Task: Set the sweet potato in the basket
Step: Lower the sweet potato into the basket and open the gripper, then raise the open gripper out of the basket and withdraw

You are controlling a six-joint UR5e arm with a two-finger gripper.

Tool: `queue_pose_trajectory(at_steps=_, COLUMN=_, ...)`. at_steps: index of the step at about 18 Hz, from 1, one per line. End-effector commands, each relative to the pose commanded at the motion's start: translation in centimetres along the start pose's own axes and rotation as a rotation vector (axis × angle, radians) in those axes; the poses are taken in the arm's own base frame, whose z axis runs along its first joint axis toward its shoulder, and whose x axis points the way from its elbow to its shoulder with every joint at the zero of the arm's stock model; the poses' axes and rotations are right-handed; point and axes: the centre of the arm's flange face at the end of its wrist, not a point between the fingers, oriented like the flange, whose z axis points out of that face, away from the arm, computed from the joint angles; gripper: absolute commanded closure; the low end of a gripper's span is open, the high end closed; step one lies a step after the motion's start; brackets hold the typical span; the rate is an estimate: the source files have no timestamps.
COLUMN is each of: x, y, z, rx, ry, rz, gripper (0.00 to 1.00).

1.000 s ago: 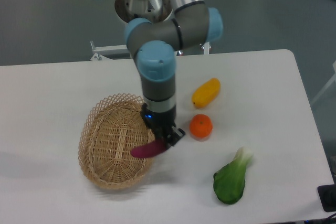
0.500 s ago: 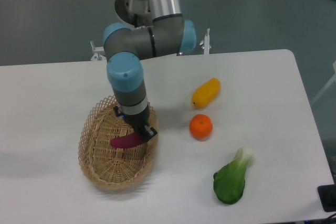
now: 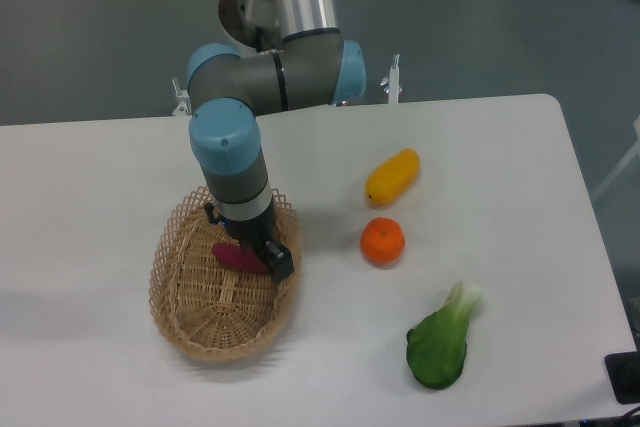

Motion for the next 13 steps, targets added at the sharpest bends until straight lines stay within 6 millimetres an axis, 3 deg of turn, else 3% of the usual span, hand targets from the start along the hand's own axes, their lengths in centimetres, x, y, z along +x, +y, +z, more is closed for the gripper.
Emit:
queue_pose_trajectory(at_steps=2, x=-2.1, y=0.2, z=-1.6, rx=0.019, ry=-0.039, rz=-0.040, gripper=0.00)
queue_pose_trajectory(at_steps=6, x=-6.5, y=3.5, z=-3.3, rx=0.029, ry=-0.085, rz=-0.088, gripper=0.00)
queue_pose_trajectory(at_steps=13, x=-11.0, y=10.4, z=-2.9, rx=-0.005, ry=-0.091, rz=0.117, gripper=0.00)
